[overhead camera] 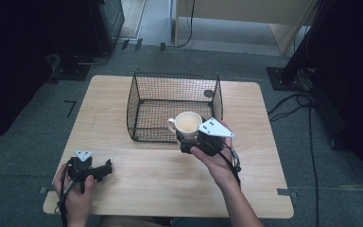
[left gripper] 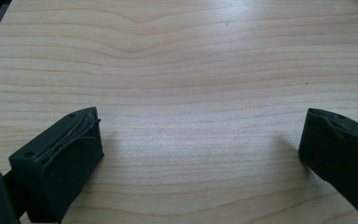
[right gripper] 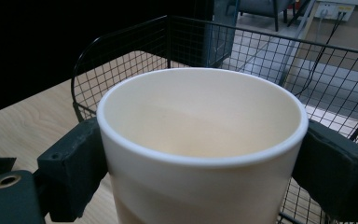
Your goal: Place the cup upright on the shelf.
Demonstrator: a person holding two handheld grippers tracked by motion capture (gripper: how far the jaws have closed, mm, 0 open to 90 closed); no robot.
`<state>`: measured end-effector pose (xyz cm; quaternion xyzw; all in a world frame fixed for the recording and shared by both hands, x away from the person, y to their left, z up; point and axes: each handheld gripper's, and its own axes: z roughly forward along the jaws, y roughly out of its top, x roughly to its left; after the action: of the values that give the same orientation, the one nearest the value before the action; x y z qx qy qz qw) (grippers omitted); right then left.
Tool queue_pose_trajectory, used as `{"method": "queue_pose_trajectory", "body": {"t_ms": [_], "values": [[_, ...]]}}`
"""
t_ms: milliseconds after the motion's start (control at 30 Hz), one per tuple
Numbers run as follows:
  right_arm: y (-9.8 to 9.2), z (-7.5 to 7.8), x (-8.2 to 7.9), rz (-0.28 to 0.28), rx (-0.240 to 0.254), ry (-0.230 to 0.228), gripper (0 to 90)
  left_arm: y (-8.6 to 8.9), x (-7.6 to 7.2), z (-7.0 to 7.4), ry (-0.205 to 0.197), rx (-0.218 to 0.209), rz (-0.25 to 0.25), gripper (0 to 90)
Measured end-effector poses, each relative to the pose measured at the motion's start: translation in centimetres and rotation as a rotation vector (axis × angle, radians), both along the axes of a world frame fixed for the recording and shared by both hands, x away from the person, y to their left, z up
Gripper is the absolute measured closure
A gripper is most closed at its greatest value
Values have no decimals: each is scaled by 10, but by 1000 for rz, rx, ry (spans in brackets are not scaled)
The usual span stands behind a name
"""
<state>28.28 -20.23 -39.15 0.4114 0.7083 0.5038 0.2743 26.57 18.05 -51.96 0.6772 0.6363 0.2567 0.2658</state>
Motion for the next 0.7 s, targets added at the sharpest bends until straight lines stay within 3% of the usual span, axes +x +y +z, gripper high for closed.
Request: {"method": "queue_pose_trajectory", "body": {"t_ms": [200,700], "values": [[0,7,12,-2,4,-3,100,0,0,0,-2,-1,0,0],[4,5,38,-10,32,4,103,0,0,0,-2,-1,-1,0]]}}
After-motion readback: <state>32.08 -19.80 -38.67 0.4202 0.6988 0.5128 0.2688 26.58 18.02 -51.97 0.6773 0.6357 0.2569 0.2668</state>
